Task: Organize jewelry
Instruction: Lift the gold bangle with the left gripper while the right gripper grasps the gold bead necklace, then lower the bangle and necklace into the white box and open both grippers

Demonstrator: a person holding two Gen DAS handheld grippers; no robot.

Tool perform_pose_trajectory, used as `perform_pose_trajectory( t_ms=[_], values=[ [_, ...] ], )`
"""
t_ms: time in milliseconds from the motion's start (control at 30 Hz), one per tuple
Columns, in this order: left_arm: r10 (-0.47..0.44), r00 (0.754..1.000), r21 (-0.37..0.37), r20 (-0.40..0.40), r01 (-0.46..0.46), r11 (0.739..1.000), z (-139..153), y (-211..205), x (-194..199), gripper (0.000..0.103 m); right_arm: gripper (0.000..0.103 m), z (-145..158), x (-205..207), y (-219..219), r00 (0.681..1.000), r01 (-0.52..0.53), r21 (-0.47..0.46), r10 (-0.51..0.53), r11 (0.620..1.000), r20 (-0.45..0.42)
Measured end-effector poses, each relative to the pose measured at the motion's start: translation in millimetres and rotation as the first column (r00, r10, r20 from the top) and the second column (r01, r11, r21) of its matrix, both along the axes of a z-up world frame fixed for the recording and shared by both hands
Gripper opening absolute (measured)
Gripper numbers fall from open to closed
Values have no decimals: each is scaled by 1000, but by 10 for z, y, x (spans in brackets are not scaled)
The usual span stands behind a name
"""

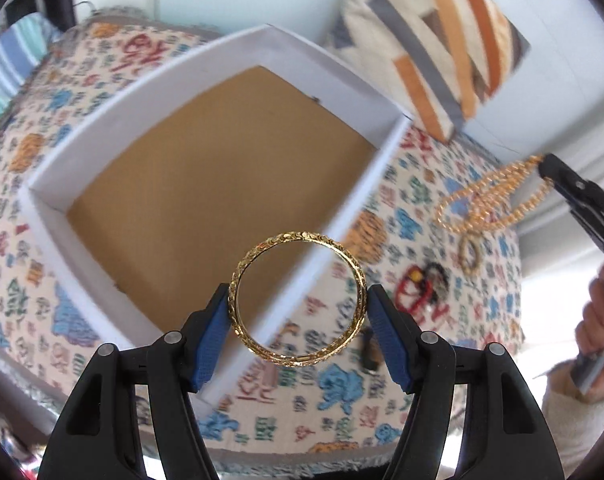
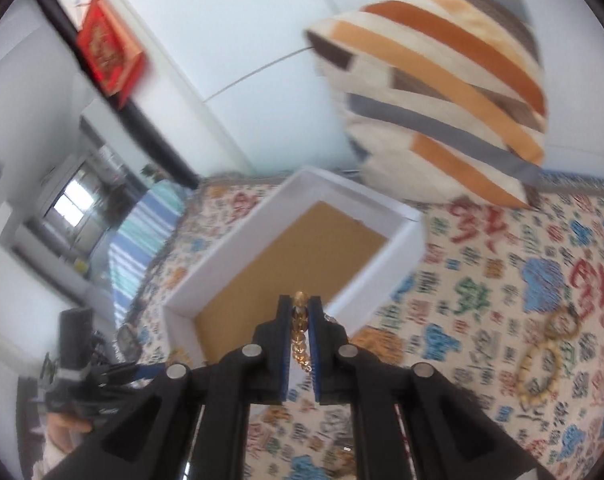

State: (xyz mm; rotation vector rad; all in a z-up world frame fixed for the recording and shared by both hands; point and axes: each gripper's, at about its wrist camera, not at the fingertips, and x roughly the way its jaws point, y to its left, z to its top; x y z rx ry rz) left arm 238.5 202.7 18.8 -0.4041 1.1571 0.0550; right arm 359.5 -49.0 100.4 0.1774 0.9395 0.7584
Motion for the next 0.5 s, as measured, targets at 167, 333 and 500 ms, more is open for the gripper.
perform_pose_trajectory(
  t_ms=[167, 333, 500],
  values=[
    [88, 996, 19, -26, -87, 996, -185, 412, 37, 69, 8, 1, -118, 709, 993, -121, -6, 122, 993, 11],
    [141, 987, 2, -81, -141, 990, -502, 757, 55, 69, 8, -275, -226, 1414, 976, -215, -88, 216, 973, 1],
    [167, 979, -4, -119, -169, 986, -806, 938, 59, 69, 9, -746, -267, 1828, 964, -264, -184, 265, 947, -23]
  ],
)
